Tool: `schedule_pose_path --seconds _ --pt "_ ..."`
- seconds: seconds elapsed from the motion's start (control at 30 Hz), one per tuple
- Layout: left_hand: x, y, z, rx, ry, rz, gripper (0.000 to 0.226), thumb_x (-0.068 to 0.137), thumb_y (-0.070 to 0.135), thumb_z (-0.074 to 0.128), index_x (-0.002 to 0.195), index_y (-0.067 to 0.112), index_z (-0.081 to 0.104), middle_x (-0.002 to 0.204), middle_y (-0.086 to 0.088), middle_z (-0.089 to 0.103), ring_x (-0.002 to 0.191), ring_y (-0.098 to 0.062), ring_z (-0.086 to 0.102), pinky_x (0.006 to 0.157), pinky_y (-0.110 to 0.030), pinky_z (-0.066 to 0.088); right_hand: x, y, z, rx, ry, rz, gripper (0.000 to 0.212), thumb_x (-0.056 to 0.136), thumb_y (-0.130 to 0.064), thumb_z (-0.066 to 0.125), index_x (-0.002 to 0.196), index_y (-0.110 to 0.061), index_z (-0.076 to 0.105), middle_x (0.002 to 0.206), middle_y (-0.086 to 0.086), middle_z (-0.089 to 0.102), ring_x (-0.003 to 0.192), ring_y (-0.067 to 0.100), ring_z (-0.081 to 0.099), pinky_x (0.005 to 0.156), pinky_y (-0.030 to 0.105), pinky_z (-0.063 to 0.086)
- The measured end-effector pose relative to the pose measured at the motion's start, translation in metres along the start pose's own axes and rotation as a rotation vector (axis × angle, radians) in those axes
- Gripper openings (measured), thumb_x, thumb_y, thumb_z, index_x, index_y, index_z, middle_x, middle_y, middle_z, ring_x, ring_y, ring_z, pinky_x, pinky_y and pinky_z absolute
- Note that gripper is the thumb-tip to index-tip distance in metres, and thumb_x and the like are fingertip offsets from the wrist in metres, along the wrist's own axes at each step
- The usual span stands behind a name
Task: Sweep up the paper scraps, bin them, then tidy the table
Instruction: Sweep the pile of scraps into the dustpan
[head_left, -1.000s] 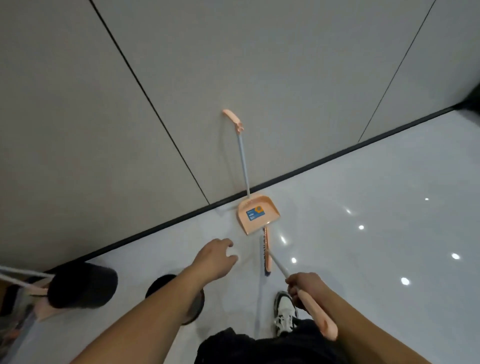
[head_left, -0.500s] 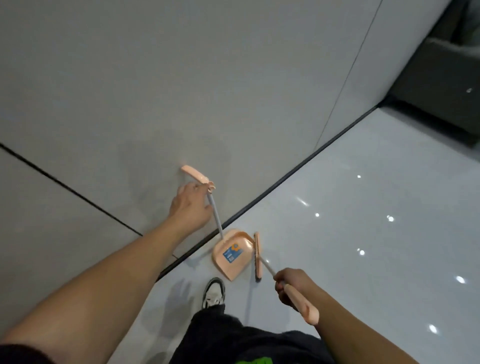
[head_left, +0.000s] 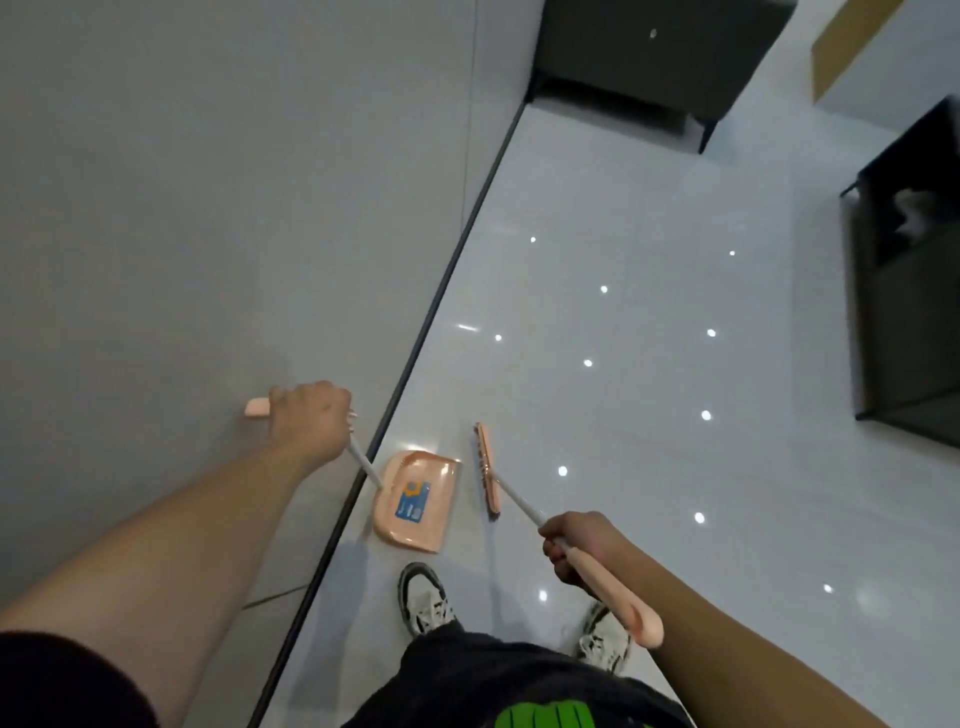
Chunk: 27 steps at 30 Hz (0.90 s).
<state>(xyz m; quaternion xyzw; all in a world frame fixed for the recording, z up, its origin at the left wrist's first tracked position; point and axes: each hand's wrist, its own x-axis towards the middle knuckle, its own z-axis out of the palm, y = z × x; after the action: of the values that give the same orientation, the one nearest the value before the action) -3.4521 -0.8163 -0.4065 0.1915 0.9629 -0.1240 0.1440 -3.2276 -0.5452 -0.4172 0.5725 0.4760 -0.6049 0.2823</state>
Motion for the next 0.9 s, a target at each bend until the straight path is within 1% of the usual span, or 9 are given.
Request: schedule_pose_path --seconds 0.1,0.17,0.23,0.37,0.47,0.57,0.67,0.73,0.9 --pt "0.024 0.038 -0.036 -0.02 0.067 0.15 0.016 0.079 0.029 0.061 0.092 0.021 0.065 0.098 -0.003 0.066 0.095 -0.028 0.064 0.078 -0.032 0.042 -0.002 0.008 -0.016 0.111 0.015 0.004 0.01 0.089 0.001 0.056 0.094 0.01 0.059 0.057 0.013 0.052 0.038 0.016 0.042 0.035 0.022 0.036" --pt "0.019 0.083 -0.059 -0.061 0.045 0.282 0.019 0.077 0.031 0.064 0.094 0.022 0.066 0.099 -0.005 0.066 0.095 -0.03 0.064 0.074 -0.032 0.045 -0.005 0.024 -0.031 0.193 0.055 0.023 0.007 0.088 0.002 0.057 0.09 0.009 0.06 0.057 0.013 0.052 0.04 0.017 0.042 0.035 0.022 0.035" --pt "0.014 0.134 -0.079 -0.05 0.019 0.402 0.023 0.077 0.032 0.066 0.098 0.023 0.067 0.101 -0.005 0.066 0.095 -0.029 0.063 0.073 -0.032 0.045 -0.003 0.035 -0.049 0.266 0.047 0.014 0.005 0.086 0.004 0.057 0.086 0.008 0.06 0.055 0.012 0.052 0.04 0.018 0.041 0.036 0.022 0.034" --pt "-0.01 0.232 -0.105 0.037 0.04 0.609 0.022 0.081 0.033 0.063 0.099 0.021 0.067 0.095 -0.004 0.062 0.087 -0.027 0.062 0.066 -0.029 0.038 0.005 0.054 -0.09 0.421 0.053 -0.021 0.006 0.086 0.003 0.056 0.086 0.006 0.061 0.051 0.011 0.054 0.037 0.018 0.045 0.035 0.022 0.037" --pt "-0.028 0.294 -0.118 0.066 0.043 0.705 0.019 0.082 0.034 0.062 0.096 0.021 0.066 0.092 -0.003 0.061 0.084 -0.025 0.06 0.065 -0.029 0.038 0.003 0.069 -0.135 0.536 0.058 -0.04 0.009 0.086 0.0 0.056 0.085 0.006 0.063 0.052 0.011 0.055 0.038 0.017 0.045 0.036 0.023 0.038" --pt "-0.041 0.351 -0.128 0.069 0.029 0.777 0.019 0.081 0.036 0.063 0.093 0.021 0.064 0.091 -0.002 0.06 0.084 -0.024 0.06 0.064 -0.029 0.039 0.004 0.084 -0.185 0.639 0.074 -0.065 0.01 0.086 0.0 0.056 0.09 0.007 0.062 0.054 0.012 0.056 0.039 0.017 0.047 0.038 0.024 0.04" --pt "-0.05 0.412 -0.137 0.07 0.019 0.819 0.018 0.079 0.036 0.063 0.082 0.02 0.056 0.083 0.0 0.053 0.077 -0.022 0.055 0.062 -0.028 0.036 0.001 0.1 -0.237 0.741 0.104 -0.073 0.011 0.086 0.001 0.056 0.095 0.007 0.061 0.055 0.012 0.055 0.037 0.016 0.047 0.036 0.022 0.04" --pt "-0.058 0.459 -0.14 0.082 0.005 0.852 0.02 0.079 0.036 0.064 0.078 0.021 0.051 0.08 0.001 0.049 0.077 -0.023 0.054 0.061 -0.028 0.034 -0.002 0.113 -0.275 0.803 0.128 -0.067 0.01 0.087 0.002 0.056 0.095 0.007 0.06 0.055 0.012 0.053 0.037 0.016 0.046 0.036 0.022 0.039" --pt "-0.095 0.586 -0.144 0.072 -0.013 0.987 0.024 0.079 0.037 0.064 0.076 0.02 0.047 0.082 0.0 0.051 0.074 -0.023 0.051 0.06 -0.029 0.035 -0.014 0.163 -0.372 0.964 0.202 -0.095 0.006 0.089 0.003 0.054 0.091 0.006 0.059 0.057 0.01 0.051 0.041 0.016 0.045 0.035 0.022 0.037"
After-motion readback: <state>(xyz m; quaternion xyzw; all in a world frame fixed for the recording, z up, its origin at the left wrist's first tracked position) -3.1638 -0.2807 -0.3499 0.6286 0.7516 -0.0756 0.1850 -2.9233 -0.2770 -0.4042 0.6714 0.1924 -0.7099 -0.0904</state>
